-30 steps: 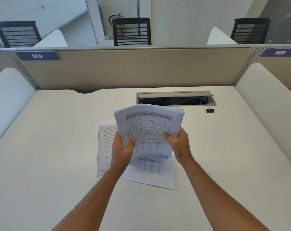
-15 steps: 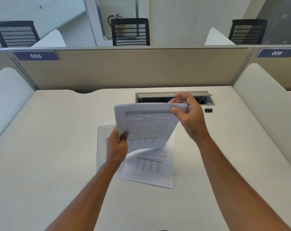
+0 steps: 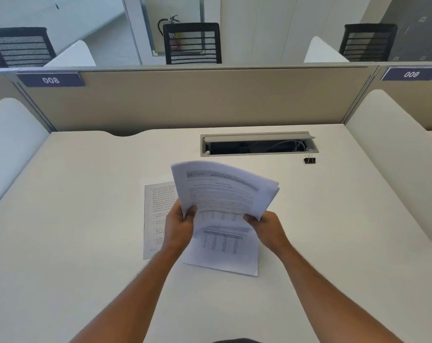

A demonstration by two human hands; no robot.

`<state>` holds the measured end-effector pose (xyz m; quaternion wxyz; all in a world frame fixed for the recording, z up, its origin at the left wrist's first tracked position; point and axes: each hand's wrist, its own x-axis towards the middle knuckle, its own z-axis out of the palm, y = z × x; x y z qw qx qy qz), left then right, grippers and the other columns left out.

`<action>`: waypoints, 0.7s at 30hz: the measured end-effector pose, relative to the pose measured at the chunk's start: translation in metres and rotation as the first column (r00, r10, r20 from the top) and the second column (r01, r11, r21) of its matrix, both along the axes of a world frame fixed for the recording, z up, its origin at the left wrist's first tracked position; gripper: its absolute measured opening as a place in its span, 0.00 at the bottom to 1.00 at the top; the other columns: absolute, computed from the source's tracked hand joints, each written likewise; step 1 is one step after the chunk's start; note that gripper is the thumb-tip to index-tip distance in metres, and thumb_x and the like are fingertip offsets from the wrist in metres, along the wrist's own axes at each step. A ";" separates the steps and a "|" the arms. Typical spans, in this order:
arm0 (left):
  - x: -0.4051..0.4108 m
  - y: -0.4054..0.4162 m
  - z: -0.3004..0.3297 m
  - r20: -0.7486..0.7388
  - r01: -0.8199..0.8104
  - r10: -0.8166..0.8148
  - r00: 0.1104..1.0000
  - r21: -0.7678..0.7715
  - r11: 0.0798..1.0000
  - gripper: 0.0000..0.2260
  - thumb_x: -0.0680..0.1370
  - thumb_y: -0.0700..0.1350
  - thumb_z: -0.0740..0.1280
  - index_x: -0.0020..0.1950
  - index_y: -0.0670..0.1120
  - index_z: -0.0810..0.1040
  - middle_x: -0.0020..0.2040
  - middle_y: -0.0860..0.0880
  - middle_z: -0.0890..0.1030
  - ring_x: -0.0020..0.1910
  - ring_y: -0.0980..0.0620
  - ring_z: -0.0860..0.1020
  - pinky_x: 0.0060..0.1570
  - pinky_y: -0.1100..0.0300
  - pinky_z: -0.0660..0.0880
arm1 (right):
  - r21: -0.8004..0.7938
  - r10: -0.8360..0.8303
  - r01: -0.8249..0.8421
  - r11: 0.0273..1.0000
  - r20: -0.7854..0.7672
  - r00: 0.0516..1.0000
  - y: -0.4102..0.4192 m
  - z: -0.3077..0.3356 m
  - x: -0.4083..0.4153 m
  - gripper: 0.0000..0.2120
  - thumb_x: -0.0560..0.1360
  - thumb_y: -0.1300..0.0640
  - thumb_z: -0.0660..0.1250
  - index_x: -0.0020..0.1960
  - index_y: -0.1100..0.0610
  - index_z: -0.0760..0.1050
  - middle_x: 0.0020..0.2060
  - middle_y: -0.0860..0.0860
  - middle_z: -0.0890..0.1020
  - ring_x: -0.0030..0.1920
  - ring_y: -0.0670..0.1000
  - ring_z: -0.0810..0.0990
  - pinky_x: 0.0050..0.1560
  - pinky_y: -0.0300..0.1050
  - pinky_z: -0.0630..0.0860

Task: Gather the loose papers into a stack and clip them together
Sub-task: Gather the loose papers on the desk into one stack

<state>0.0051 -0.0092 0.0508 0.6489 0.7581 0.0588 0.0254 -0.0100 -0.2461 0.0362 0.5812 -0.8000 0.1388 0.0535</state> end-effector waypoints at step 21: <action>0.022 -0.010 -0.044 -0.309 0.222 -0.025 0.951 0.621 0.752 0.12 0.77 0.44 0.68 0.60 0.45 0.80 0.57 0.46 0.81 0.54 0.45 0.79 0.54 0.48 0.80 | -0.368 -0.132 0.001 0.930 -0.332 0.934 0.020 -0.035 -0.030 0.13 0.74 0.51 0.66 0.57 0.54 0.82 0.54 0.51 0.84 0.53 0.56 0.82 0.53 0.48 0.79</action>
